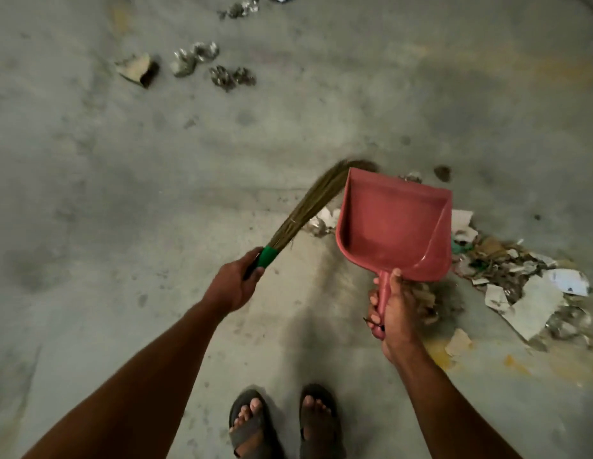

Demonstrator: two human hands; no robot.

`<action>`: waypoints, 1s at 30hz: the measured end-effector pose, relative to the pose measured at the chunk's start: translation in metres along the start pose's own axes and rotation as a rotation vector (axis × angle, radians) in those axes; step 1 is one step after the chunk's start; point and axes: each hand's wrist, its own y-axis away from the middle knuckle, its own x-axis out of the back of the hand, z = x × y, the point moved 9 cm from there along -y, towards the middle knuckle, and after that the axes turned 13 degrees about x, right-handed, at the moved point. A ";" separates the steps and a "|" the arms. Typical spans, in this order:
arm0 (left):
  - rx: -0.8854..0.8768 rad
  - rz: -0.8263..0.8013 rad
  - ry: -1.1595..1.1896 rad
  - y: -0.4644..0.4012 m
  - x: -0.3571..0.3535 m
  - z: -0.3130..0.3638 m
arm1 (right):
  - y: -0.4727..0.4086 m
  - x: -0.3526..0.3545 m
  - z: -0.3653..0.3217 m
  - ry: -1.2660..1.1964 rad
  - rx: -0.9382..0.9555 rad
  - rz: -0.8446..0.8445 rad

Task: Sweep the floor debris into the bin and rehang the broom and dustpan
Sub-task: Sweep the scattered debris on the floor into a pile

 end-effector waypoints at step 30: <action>0.776 0.500 0.673 -0.335 0.367 -0.161 | -0.174 -0.443 -0.090 0.099 0.035 -0.372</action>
